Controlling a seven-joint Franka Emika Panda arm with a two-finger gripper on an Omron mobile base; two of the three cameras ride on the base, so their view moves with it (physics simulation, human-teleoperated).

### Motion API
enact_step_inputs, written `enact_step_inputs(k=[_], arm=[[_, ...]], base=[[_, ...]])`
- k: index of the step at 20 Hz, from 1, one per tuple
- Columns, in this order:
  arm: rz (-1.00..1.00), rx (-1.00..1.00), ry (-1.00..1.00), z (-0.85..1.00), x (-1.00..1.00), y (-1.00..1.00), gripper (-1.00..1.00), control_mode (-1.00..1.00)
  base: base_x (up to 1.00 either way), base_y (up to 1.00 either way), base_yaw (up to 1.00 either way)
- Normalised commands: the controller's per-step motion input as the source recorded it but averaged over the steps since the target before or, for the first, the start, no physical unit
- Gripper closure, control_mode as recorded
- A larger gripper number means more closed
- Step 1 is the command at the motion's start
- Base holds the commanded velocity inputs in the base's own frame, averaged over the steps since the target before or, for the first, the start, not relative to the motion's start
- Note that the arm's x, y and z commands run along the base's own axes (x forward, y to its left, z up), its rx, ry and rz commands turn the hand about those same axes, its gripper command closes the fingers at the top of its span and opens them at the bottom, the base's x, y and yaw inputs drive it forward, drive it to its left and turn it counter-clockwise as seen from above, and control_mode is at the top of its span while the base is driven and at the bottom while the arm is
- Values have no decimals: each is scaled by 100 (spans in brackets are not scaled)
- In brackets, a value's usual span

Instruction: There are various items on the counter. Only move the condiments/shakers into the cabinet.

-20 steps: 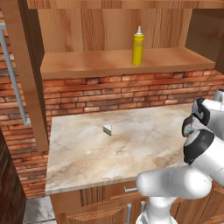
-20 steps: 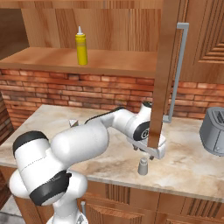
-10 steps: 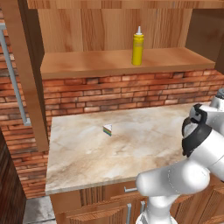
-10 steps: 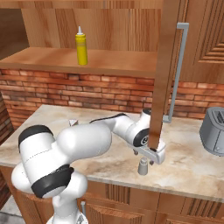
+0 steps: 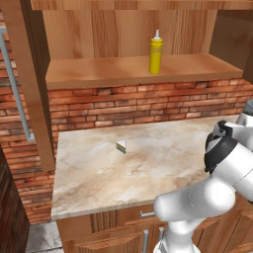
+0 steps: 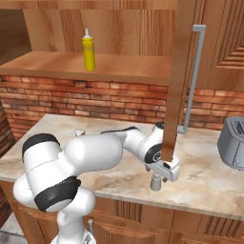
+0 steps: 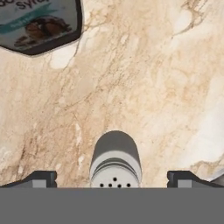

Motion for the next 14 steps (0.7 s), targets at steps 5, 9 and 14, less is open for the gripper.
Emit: enact_step_inputs(k=[5,9,14], arm=[[0,-1,-12,-7,0,0,-100,-100],[0,-2,-12,-8,0,0,-100,-100],[0,-1,-5,-11,0,0,-100,-100]], base=[[0,0,0],[0,0,0],[0,0,0]])
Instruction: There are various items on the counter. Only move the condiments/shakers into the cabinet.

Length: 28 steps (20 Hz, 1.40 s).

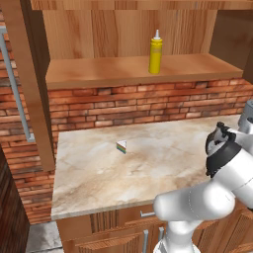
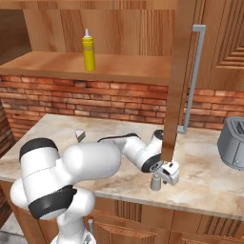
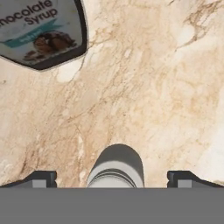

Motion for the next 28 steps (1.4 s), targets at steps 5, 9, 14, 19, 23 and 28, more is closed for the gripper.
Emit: enact_step_inputs(k=[5,9,14,19,23,28], arm=[[0,-1,0,-13,2,0,-100,-100],[0,-1,0,-15,5,0,-100,-100],[0,-2,0,-14,6,0,100,-100],[0,0,0,1,0,0,100,-100],[1,0,-16,68,-37,3,100,-100],[9,0,-19,100,-47,24,100,-100]], base=[[0,0,0],[0,0,0],[0,0,0],[0,0,0],[0,0,0],[0,0,0]])
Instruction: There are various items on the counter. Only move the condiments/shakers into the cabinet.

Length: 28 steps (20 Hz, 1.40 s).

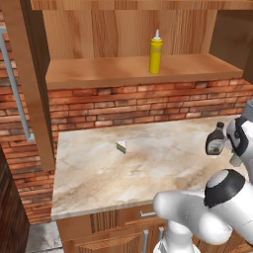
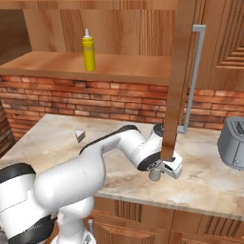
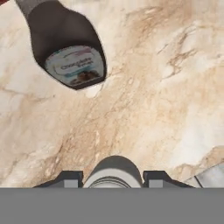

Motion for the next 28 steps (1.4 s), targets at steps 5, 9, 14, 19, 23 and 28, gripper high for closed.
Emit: enact_step_inputs(k=[5,9,14,19,23,28], arm=[[23,0,-14,100,-44,42,100,-100],[33,0,-1,100,-19,83,100,-100],[38,-4,6,100,0,100,100,-100],[26,-4,1,100,-10,100,100,-100],[15,0,0,100,-3,100,100,-100],[8,0,-4,100,0,100,100,-100]], base=[[0,0,0],[0,0,0],[0,0,0],[0,0,0],[0,0,0],[0,0,0]])
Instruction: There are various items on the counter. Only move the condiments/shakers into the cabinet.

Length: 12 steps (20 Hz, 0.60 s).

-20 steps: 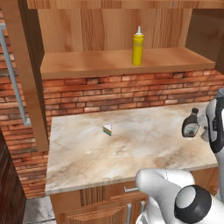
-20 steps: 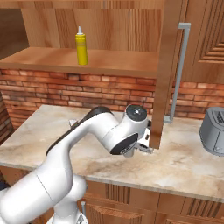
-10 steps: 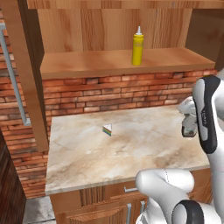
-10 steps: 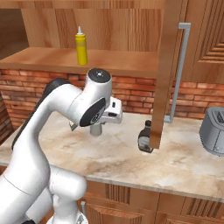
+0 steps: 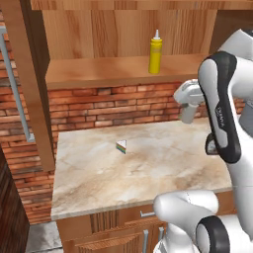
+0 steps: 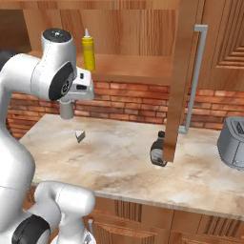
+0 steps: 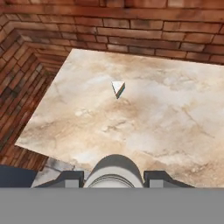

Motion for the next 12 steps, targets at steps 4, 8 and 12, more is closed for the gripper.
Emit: enact_step_inputs(k=[4,8,12], arm=[[-1,0,-13,91,13,100,100,-100],[-20,0,-27,54,1,100,100,-100],[-25,1,-24,26,8,100,100,-100]], base=[[0,0,0],[0,0,0],[0,0,0]])
